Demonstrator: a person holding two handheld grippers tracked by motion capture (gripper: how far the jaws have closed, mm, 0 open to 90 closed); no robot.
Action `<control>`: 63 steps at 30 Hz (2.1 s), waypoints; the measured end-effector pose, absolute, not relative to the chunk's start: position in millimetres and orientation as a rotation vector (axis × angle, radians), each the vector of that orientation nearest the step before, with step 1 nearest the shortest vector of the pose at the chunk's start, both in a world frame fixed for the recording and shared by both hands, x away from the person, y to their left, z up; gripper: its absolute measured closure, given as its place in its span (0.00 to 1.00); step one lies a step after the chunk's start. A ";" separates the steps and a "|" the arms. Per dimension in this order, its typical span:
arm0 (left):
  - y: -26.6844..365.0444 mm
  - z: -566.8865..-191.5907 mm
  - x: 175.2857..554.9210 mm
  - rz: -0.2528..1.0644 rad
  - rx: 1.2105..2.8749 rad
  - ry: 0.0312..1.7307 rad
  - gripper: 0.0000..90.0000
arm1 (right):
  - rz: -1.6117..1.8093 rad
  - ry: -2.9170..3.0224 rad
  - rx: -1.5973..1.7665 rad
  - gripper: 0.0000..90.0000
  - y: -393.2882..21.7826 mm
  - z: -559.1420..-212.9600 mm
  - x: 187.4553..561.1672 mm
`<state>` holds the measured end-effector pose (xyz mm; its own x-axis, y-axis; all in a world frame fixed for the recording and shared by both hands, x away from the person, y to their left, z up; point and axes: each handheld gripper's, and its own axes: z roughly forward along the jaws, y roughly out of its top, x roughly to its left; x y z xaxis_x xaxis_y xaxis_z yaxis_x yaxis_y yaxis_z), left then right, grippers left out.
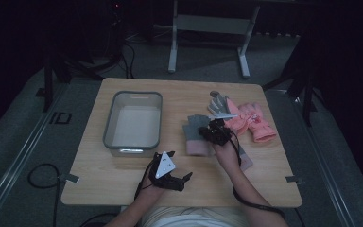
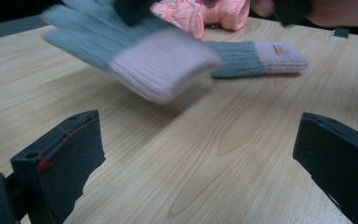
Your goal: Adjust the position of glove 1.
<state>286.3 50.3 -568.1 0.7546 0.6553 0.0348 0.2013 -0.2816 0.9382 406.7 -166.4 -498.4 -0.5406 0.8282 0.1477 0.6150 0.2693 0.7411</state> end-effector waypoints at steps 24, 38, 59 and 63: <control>49.1 -568.1 285.3 0.521 1.849 0.656 0.01 | 1.047 2.339 1.323 0.82 -178.1 -553.2 378.0; 48.7 -568.2 285.3 0.531 1.850 0.658 0.01 | 1.130 2.297 1.171 0.74 -217.7 -520.6 379.5; 48.9 -568.1 285.9 0.527 1.847 0.665 0.01 | 0.945 2.501 1.050 0.67 -298.8 -545.5 392.5; 49.0 -568.2 285.7 0.529 1.846 0.664 0.01 | 0.907 2.533 1.038 0.72 -296.4 -544.1 394.8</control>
<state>285.7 49.0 -568.2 0.7478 0.6622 0.0488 0.1961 -0.2905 0.9366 394.8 -296.4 -544.1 -0.7120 0.7021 -0.0013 0.5416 0.5504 0.6354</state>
